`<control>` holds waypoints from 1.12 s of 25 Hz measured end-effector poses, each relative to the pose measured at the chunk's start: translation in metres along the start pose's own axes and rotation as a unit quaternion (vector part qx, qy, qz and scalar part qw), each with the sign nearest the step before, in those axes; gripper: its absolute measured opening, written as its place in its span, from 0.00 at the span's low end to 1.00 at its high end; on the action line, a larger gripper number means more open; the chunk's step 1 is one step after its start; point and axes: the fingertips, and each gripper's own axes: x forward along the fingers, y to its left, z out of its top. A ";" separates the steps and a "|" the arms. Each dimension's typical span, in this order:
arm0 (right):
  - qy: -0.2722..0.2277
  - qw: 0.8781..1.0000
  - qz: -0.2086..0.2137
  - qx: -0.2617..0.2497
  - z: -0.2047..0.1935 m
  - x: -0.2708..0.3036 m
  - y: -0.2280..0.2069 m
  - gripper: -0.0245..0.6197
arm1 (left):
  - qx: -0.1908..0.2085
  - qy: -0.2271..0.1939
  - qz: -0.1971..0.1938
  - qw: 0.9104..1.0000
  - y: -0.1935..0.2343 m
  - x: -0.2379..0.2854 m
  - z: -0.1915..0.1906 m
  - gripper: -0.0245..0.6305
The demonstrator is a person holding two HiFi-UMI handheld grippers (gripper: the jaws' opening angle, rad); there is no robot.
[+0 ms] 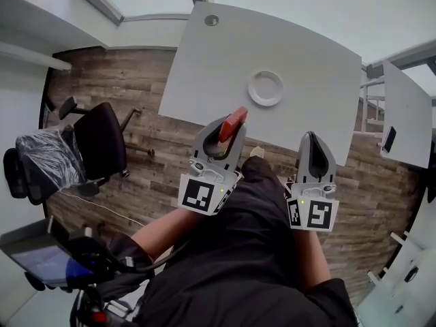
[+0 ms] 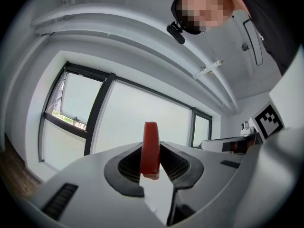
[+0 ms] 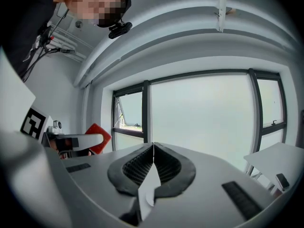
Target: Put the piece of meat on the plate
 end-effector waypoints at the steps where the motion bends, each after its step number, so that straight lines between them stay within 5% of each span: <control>1: -0.003 1.000 0.001 0.002 0.002 0.003 0.002 0.05 | -0.002 0.004 0.001 1.000 0.004 0.001 -0.001 0.19; 12: -0.020 0.999 0.039 -0.005 0.019 0.039 -0.004 0.05 | -0.005 0.035 0.009 0.999 0.007 0.043 -0.016 0.19; 17: -0.026 0.999 0.041 -0.006 0.025 0.053 -0.014 0.05 | -0.020 0.068 0.007 0.997 0.011 0.065 -0.038 0.19; 25: -0.023 0.999 0.038 -0.003 0.025 0.078 -0.039 0.05 | 0.013 0.109 -0.001 0.994 0.014 0.112 -0.061 0.19; 28: -0.022 0.999 0.040 -0.003 0.026 0.082 -0.037 0.05 | -0.008 0.121 -0.008 0.993 0.015 0.118 -0.075 0.19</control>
